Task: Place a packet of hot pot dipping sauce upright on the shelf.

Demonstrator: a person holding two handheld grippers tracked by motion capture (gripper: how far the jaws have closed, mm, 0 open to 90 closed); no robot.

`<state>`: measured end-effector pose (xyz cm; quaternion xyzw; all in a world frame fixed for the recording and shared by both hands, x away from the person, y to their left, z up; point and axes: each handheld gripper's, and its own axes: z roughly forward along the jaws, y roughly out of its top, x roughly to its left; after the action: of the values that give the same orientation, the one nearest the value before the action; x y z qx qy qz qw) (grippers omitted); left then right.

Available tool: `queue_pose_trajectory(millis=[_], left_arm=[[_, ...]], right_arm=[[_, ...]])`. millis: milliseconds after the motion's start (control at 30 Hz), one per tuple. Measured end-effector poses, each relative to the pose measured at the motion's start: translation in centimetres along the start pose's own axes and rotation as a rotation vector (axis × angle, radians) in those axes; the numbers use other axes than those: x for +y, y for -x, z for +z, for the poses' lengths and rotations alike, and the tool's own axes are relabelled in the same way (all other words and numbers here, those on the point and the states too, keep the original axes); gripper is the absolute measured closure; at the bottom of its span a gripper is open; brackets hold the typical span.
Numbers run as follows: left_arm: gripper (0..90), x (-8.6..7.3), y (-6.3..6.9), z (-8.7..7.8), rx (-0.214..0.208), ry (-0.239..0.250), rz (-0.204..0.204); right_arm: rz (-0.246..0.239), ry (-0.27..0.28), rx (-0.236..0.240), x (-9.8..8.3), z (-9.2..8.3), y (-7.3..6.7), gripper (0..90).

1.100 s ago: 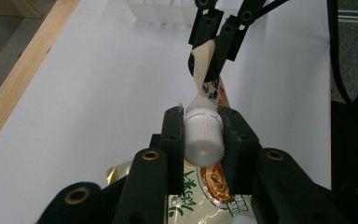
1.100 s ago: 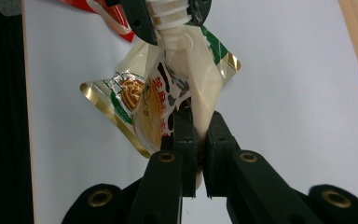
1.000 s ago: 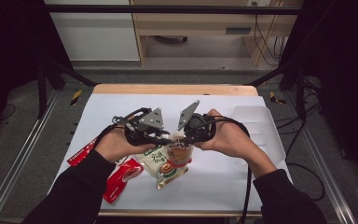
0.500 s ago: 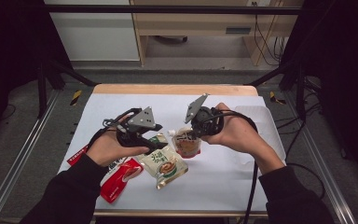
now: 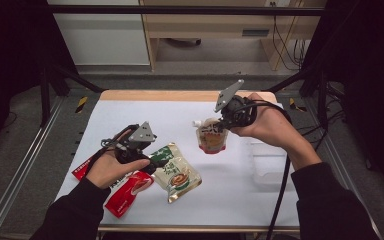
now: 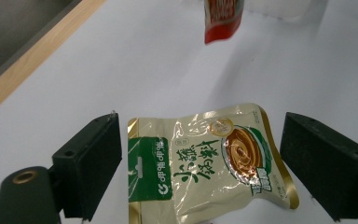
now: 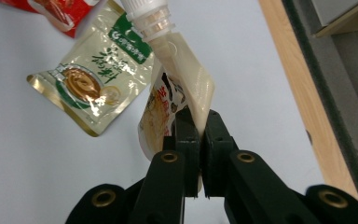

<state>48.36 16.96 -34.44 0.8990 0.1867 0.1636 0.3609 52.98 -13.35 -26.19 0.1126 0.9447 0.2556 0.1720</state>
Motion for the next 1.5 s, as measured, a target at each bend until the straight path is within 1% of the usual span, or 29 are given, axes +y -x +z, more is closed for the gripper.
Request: queue_pose_trajectory(millis=[33,67,100,133,167,200,300,333,433,533,567,700,733,767,800,867,933,1000,1067,1100,1133,1200,1233,1300,1333,1367,1400,1467,1500], left_arm=[[11.6,0.0,0.0,0.0,0.000,0.000,0.000],[11.3,-0.5,-0.1,0.2,0.007,-0.001,-0.002],[11.3,-0.7,-0.1,0.3,0.013,-0.003,-0.003],[11.1,-1.3,-0.2,0.5,0.012,0.014,-0.027],[11.0,-1.3,-0.2,0.5,0.012,0.014,-0.027],[11.0,-1.7,-0.3,0.5,0.011,0.026,-0.041],[10.6,-2.4,-0.4,0.6,0.018,0.036,-0.060],[10.7,-2.8,-0.4,0.6,0.025,0.041,-0.068],[10.7,-3.3,-0.4,0.6,0.039,0.047,-0.076],[10.6,-4.1,-0.5,0.6,0.058,0.043,-0.082],[10.6,-4.4,-0.5,0.6,0.061,0.041,-0.086],[10.6,-5.3,-0.9,0.9,0.071,0.043,-0.106],[10.5,-5.7,-1.1,0.9,0.077,0.055,-0.118],[10.5,-5.7,-1.1,0.9,0.077,0.055,-0.118],[10.5,-5.9,-1.2,1.0,0.079,0.061,-0.128],[10.5,-6.1,-1.2,1.1,0.085,0.042,-0.122],[10.5,-6.3,-1.3,1.0,0.095,0.044,-0.127],[10.5,-6.5,-1.2,0.9,0.099,0.047,-0.133],[10.6,-6.7,-1.1,0.6,0.114,0.045,-0.137],[10.6,-6.9,-1.1,0.4,0.121,0.050,-0.141],[10.6,-7.1,-1.0,0.1,0.130,0.064,-0.156],[10.6,-7.3,-1.0,-0.1,0.132,0.066,-0.157],[10.6,-7.4,-0.9,-0.1,0.135,0.065,-0.164],[10.5,-7.8,-0.9,-0.1,0.134,0.066,-0.170],[10.5,-8.1,-0.7,0.0,0.128,0.065,-0.176],[10.5,-8.1,-0.7,0.0,0.128,0.065,-0.176],[10.5,-8.2,-0.6,0.0,0.131,0.060,-0.176],[10.5,-8.3,-0.4,0.0,0.135,0.056,-0.167],[10.5,-8.3,-0.4,0.0,0.134,0.058,-0.169]], right_arm=[[0.000,0.000,0.000,0.0,0.0,0.0,87.7],[0.002,0.003,-0.012,-0.2,-0.4,0.7,87.8],[0.002,0.003,-0.012,-0.2,-0.4,0.7,87.8],[0.005,0.009,-0.020,-0.3,-0.8,1.2,87.8],[0.005,0.009,-0.020,-0.3,-0.8,1.2,87.8],[0.003,0.012,-0.026,-0.4,-1.0,1.5,87.7],[-0.002,0.024,-0.042,-0.6,-1.6,2.3,87.8],[-0.006,0.025,-0.055,-0.7,-2.0,2.9,87.8],[-0.005,0.022,-0.063,-0.8,-2.2,3.3,87.8],[0.005,0.022,-0.086,-1.1,-3.1,4.1,87.8],[0.005,0.022,-0.086,-1.1,-3.1,4.1,87.8],[0.008,0.025,-0.115,-1.2,-3.8,4.8,87.8],[0.013,0.024,-0.129,-1.3,-4.1,5.1,87.8],[0.013,0.024,-0.129,-1.3,-4.1,5.1,87.8],[0.007,0.024,-0.136,-1.4,-4.2,5.3,87.8],[0.011,0.022,-0.155,-1.9,-4.5,5.8,87.8],[0.015,0.022,-0.160,-2.1,-4.6,5.9,87.8],[0.015,0.017,-0.173,-2.5,-4.9,6.2,87.8],[0.020,0.019,-0.192,-2.9,-5.1,6.4,87.8],[0.025,0.017,-0.201,-3.2,-5.2,6.5,87.8],[0.030,0.017,-0.214,-3.7,-5.5,6.7,87.8],[0.032,0.020,-0.221,-3.9,-5.6,6.7,87.8],[0.035,0.022,-0.237,-4.4,-5.8,6.9,87.8],[0.039,0.018,-0.243,-4.7,-5.9,7.0,87.8],[0.039,0.012,-0.259,-5.3,-5.9,7.0,87.7],[0.039,0.012,-0.259,-5.3,-5.9,7.0,87.7],[0.038,0.011,-0.269,-5.6,-6.0,7.0,87.7],[0.054,0.005,-0.287,-6.5,-5.9,7.1,87.7],[0.054,0.005,-0.287,-6.5,-5.9,7.1,87.7]])
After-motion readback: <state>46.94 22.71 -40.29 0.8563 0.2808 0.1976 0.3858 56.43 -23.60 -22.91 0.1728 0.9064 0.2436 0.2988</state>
